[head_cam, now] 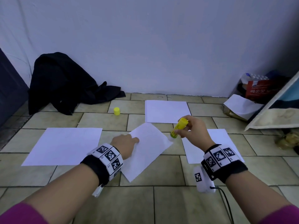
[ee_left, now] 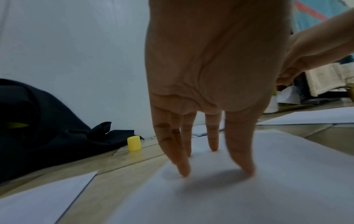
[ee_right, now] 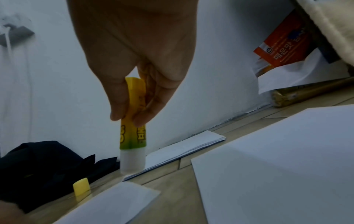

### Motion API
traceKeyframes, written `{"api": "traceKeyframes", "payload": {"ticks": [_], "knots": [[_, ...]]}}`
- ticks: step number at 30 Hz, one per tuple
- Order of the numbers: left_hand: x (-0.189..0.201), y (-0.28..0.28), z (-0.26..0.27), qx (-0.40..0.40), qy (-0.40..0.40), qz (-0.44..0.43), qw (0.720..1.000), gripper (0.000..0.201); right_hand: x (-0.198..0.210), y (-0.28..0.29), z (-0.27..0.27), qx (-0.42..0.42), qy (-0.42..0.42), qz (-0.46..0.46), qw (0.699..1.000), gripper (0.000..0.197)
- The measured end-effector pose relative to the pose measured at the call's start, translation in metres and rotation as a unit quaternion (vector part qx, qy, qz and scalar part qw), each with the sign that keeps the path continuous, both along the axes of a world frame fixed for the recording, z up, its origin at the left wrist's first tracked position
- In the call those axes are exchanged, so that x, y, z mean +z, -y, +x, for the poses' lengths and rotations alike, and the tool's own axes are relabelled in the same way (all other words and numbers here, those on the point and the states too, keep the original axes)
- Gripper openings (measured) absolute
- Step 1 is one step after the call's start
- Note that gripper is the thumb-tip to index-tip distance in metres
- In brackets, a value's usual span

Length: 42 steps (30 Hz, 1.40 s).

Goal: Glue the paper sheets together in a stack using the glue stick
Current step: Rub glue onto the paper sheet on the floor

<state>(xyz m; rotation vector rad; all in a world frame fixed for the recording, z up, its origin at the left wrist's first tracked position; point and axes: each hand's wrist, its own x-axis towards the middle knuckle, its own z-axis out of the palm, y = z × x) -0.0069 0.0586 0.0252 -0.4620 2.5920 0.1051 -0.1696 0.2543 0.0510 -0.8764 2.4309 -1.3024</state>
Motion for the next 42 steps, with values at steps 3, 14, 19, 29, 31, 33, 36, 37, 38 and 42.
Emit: {"api": "traceKeyframes", "payload": {"ticks": [3,14,19,29,31,33,36,37,38,42], "knots": [[-0.002,0.0,0.004,-0.001,-0.025,0.009,1.0,0.059,-0.004,0.007,-0.005,-0.028,0.023,-0.04,0.999,0.026],[-0.004,-0.004,-0.003,-0.056,-0.056,-0.01,0.997,0.072,-0.018,0.058,0.0,-0.029,0.033,-0.023,0.999,0.022],[-0.01,-0.008,-0.005,-0.016,-0.059,0.017,0.998,0.072,-0.017,0.092,0.01,0.002,0.02,-0.002,1.0,0.027],[-0.015,-0.003,0.0,-0.018,-0.08,0.019,0.996,0.084,-0.011,0.126,0.021,0.091,-0.073,0.141,0.983,0.028],[-0.015,-0.003,0.001,-0.016,-0.081,0.02,0.996,0.086,-0.008,0.116,0.022,0.111,-0.091,0.166,0.976,0.028],[-0.015,-0.002,0.001,-0.014,-0.082,0.023,0.996,0.086,-0.008,0.103,0.025,0.134,-0.101,0.183,0.969,0.03],[-0.014,-0.001,0.001,-0.019,-0.087,0.025,0.996,0.085,-0.007,0.079,0.031,0.158,-0.102,0.197,0.962,0.034],[-0.014,-0.001,0.001,-0.024,-0.087,0.024,0.996,0.084,-0.005,0.07,0.033,0.164,-0.099,0.196,0.962,0.033],[-0.015,0.0,0.001,-0.029,-0.086,0.023,0.996,0.083,-0.005,0.061,0.035,0.172,-0.095,0.192,0.961,0.031],[-0.014,0.001,0.002,-0.048,-0.074,0.015,0.996,0.077,-0.005,0.027,0.042,0.211,-0.086,0.188,0.955,0.028]]}}
